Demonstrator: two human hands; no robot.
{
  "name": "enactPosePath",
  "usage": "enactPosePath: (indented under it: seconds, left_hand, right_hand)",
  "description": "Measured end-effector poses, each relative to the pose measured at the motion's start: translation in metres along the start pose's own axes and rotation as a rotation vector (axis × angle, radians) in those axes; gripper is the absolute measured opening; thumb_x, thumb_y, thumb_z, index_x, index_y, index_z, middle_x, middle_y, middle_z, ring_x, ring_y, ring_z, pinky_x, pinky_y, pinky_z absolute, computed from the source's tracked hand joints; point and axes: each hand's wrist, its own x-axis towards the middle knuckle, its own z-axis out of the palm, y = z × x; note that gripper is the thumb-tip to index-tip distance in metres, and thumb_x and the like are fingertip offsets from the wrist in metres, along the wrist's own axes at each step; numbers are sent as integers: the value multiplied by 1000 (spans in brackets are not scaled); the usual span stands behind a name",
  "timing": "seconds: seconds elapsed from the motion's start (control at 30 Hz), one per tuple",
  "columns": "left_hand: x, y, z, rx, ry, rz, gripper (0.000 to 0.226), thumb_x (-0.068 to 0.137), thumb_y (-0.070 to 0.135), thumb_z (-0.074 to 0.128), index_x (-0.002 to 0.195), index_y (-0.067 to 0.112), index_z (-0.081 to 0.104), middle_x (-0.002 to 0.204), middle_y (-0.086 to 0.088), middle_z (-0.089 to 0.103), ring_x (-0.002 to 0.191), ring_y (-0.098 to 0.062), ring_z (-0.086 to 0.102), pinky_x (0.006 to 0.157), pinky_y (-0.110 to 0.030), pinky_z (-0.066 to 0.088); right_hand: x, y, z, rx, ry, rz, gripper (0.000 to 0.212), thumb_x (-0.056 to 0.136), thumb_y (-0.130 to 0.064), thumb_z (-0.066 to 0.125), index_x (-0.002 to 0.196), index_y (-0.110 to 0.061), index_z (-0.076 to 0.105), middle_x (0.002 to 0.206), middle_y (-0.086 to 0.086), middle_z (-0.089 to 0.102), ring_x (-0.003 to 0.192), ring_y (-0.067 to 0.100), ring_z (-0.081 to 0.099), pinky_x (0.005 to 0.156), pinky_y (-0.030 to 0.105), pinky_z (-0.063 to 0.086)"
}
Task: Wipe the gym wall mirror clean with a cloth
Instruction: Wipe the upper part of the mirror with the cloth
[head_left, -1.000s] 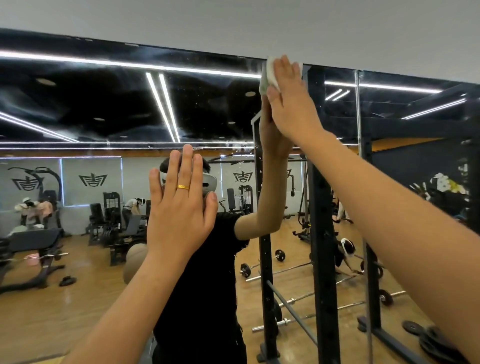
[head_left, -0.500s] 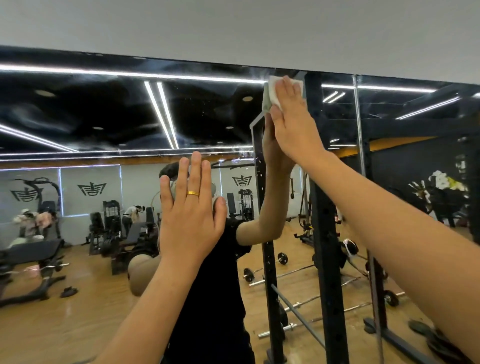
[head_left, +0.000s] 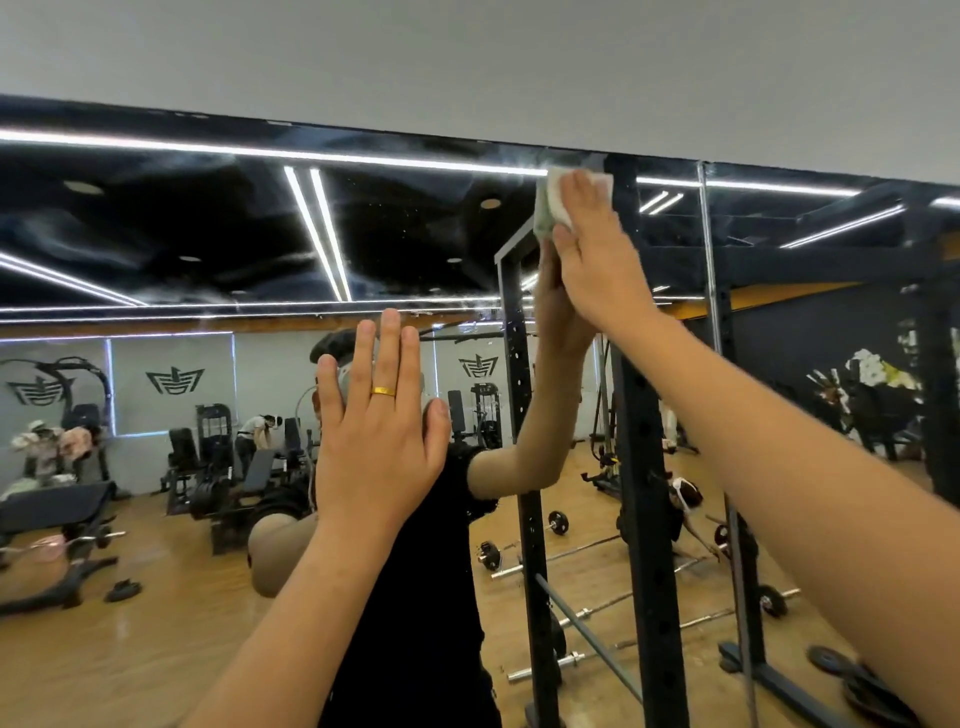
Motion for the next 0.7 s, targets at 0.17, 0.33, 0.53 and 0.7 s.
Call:
enactPosePath:
  seconds: [0.17,0.33,0.53,0.7]
  left_hand:
    - [1,1,0,-6,11,-8,71,106,43,31,165,7,12,173,-13,3,160,-27,1,128,-57,6]
    - [-1,2,-2,-23,25,-11,70,106,42,31,164,7,14,173,-13,6,160,-27,3,128,-58,9]
    - [-2,2,-1,-1,16,-8,71,107,43,30,165,8,11,173,-12,2,160,-27,0,128,-57,5]
    - [-1,3,0,-5,27,-12,70,106,42,31,165,7,13,173,-13,5,160,-27,2,128,-56,5]
  right_hand:
    - [31,-2,-10,-4,16,32,59,113,-27,32,166,-24,6,174,1,2,159,24,10,126,42,16]
    - [-57,-3,6,65,-15,18,60,113,-25,36,164,-28,6,173,0,3,157,26,18,123,36,21]
    - [-11,-1,0,5,34,17,60,113,-27,34,165,-26,4,173,4,6,155,28,24,119,38,31]
    - [37,-18,0,2,128,43,55,113,-24,33,164,-12,15,173,9,10,159,27,6,128,42,10]
